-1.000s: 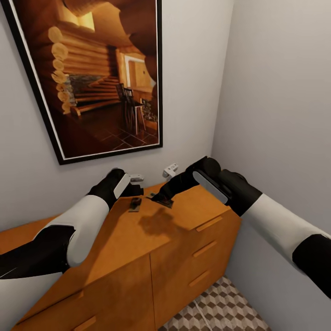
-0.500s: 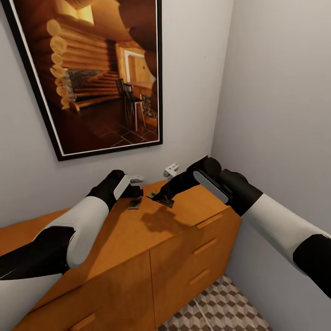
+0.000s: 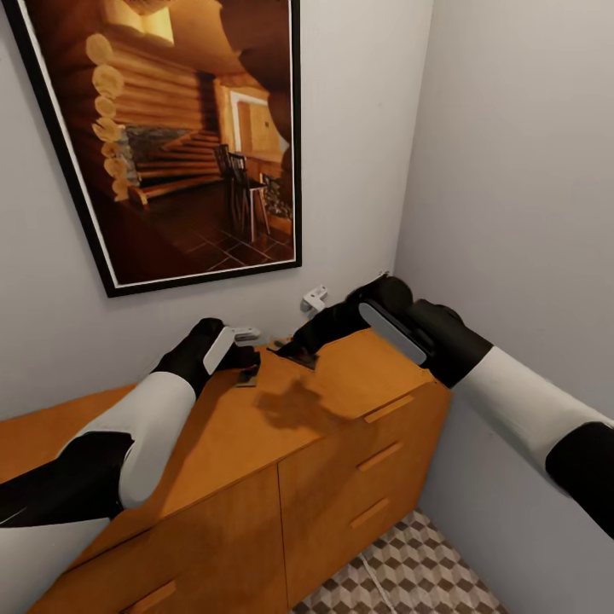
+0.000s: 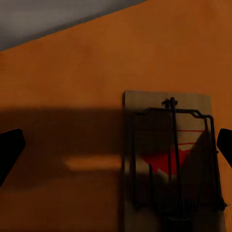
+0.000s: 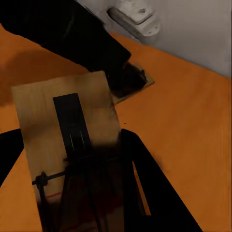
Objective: Take the four mousetraps from the cabinet in the bathroom and place them on the bathroom floor. Make sure all four end up on the same floor surface, and ensure that at least two of them are either under or directly next to the same bathroom sink.
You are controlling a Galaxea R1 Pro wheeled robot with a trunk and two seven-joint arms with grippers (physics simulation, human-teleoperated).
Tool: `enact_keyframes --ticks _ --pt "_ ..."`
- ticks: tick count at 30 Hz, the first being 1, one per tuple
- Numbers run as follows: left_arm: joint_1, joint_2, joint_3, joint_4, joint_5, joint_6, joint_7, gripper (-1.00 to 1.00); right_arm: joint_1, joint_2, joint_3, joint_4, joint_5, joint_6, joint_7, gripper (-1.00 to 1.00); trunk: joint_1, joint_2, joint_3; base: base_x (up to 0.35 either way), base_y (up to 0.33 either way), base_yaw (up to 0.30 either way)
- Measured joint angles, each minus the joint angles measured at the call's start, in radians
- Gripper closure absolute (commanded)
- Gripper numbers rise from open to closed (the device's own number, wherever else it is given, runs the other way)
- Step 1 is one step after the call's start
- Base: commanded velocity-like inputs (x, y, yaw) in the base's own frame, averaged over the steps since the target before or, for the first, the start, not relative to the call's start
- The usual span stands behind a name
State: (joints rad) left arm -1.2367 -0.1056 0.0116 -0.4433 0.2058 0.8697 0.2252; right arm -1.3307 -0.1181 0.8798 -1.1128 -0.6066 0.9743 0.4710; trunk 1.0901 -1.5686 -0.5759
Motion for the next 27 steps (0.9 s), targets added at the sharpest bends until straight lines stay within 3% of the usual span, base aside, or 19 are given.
enact_keyframes --ticks 4,12,27 --pt "0.004 0.002 0.001 -0.013 0.001 0.016 0.003 -1.00 -0.023 -0.003 -0.023 -0.023 0.005 -0.019 0.003 1.00 0.000 0.000 0.000 0.000 0.000 0.000" --pt "0.006 0.002 -0.001 -0.022 -0.022 0.047 0.003 -1.00 -0.066 -0.022 -0.068 -0.067 0.005 0.026 0.001 1.00 0.000 0.000 0.000 0.000 0.000 0.000" --pt "0.006 0.000 0.000 -0.022 -0.029 0.049 0.003 -1.00 -0.070 -0.028 -0.152 -0.152 0.004 0.032 -0.006 1.00 0.000 0.000 0.000 0.000 0.000 0.000"
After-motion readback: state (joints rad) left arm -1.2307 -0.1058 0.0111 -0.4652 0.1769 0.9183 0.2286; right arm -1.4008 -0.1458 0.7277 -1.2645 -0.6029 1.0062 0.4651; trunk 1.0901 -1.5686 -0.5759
